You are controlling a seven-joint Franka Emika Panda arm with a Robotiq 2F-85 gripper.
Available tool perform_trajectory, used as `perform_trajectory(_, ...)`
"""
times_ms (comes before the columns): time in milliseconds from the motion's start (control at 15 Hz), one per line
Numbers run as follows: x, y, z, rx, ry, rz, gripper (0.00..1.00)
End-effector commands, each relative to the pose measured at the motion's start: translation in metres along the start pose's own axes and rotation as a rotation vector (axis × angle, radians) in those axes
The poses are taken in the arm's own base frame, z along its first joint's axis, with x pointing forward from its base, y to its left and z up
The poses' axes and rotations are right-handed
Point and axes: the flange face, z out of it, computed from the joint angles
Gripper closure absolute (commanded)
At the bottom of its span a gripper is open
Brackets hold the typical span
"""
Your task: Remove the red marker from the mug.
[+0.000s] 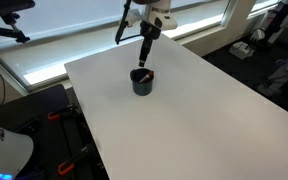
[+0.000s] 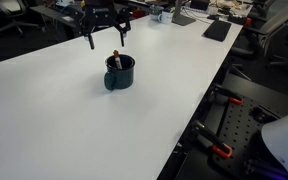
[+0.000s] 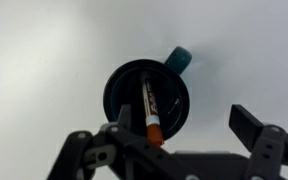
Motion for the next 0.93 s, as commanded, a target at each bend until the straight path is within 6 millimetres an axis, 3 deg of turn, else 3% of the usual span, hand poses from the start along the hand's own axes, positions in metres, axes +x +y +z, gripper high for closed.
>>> perform_trajectory(0, 0.000, 0.000, 0.000, -0.001, -0.001, 0.000, 0.00)
perform_trajectory(200, 0.007, -0.002, 0.008, 0.008, -0.001, 0.018, 0.02)
perform_trajectory(267, 0.008, -0.002, 0.009, 0.009, -0.002, 0.022, 0.16)
perform_trajectory(600, 0.015, -0.001, 0.016, 0.001, -0.002, 0.033, 0.40)
perform_trajectory(867, 0.018, 0.000, 0.019, -0.007, -0.001, 0.023, 0.41)
